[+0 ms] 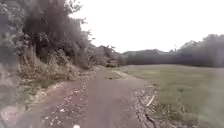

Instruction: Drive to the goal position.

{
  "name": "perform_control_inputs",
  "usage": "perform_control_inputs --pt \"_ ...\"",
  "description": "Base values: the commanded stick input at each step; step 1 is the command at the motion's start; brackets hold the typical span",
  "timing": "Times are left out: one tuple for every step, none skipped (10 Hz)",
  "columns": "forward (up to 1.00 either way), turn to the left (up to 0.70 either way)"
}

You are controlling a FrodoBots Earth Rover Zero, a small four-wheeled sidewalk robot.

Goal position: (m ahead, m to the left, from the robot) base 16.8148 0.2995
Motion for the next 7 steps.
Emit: perform_control_inputs --pt "1.00 -0.11" --pt "1.00 -0.04" --pt "1.00 -0.02" --pt "1.00 -0.21" --pt "1.00 -0.23" --pt "1.00 -0.24" --pt "1.00 -0.08"
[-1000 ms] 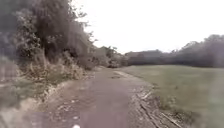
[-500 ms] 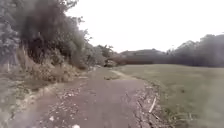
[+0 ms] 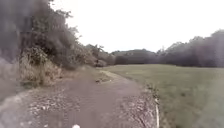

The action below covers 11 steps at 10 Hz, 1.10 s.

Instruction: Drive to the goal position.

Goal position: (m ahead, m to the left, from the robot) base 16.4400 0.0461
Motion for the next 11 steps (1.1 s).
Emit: perform_control_inputs --pt "1.00 -0.03" --pt "1.00 -0.02" --pt "1.00 -0.02" --pt "1.00 -0.02" --pt "1.00 -0.02" --pt "1.00 -0.02" --pt "1.00 -0.25" --pt "1.00 -0.31" --pt "1.00 -0.32" --pt "1.00 -0.27" --pt "1.00 -0.09"
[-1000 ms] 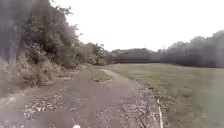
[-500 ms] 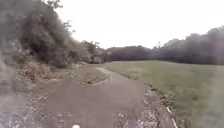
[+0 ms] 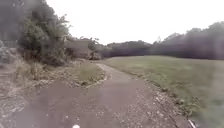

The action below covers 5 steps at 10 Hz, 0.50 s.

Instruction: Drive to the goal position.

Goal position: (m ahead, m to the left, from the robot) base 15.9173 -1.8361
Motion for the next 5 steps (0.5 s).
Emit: perform_control_inputs --pt "1.00 0.00" --pt "1.00 0.00" --pt "1.00 0.00" --pt "1.00 0.00" --pt "1.00 0.00"
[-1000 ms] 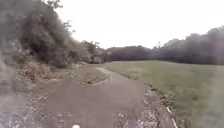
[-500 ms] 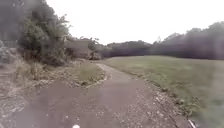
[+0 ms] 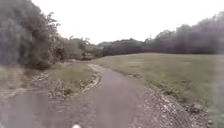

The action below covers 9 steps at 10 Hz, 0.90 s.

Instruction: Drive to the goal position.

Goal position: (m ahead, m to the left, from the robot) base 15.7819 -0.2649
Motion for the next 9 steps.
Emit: perform_control_inputs --pt "1.00 0.00" --pt "1.00 0.00" --pt "1.00 0.00" --pt "1.00 0.00" --pt "1.00 0.00" --pt "1.00 0.00" --pt "1.00 0.02" --pt "1.00 0.06" --pt "1.00 0.18"
